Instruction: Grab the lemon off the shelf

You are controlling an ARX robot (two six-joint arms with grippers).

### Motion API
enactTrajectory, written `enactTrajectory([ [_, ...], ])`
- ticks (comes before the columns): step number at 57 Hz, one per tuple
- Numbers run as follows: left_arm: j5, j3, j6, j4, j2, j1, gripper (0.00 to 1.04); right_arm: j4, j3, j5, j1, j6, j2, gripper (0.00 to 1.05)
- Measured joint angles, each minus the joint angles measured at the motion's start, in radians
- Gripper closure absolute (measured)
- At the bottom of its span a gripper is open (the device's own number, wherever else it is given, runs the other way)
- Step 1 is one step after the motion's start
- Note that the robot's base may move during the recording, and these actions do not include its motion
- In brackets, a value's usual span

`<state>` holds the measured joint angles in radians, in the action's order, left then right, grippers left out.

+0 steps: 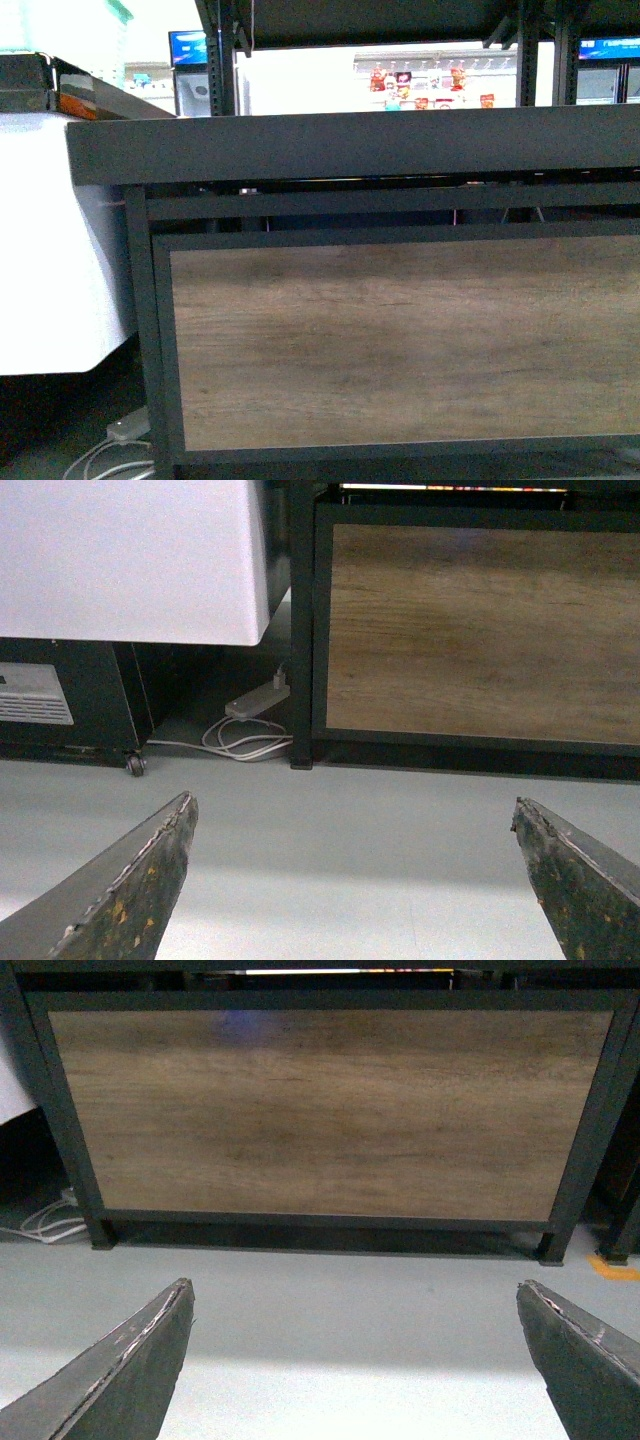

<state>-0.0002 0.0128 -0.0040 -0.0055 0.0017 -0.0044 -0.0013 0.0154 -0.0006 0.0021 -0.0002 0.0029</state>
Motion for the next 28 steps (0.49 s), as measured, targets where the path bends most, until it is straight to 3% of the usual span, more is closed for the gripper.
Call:
enactTrajectory([
  [28,0.0,0.0,0.0,0.0,0.0,0.0,0.08,0.0,0.0,0.0,0.0,0.0,0.0,0.07],
])
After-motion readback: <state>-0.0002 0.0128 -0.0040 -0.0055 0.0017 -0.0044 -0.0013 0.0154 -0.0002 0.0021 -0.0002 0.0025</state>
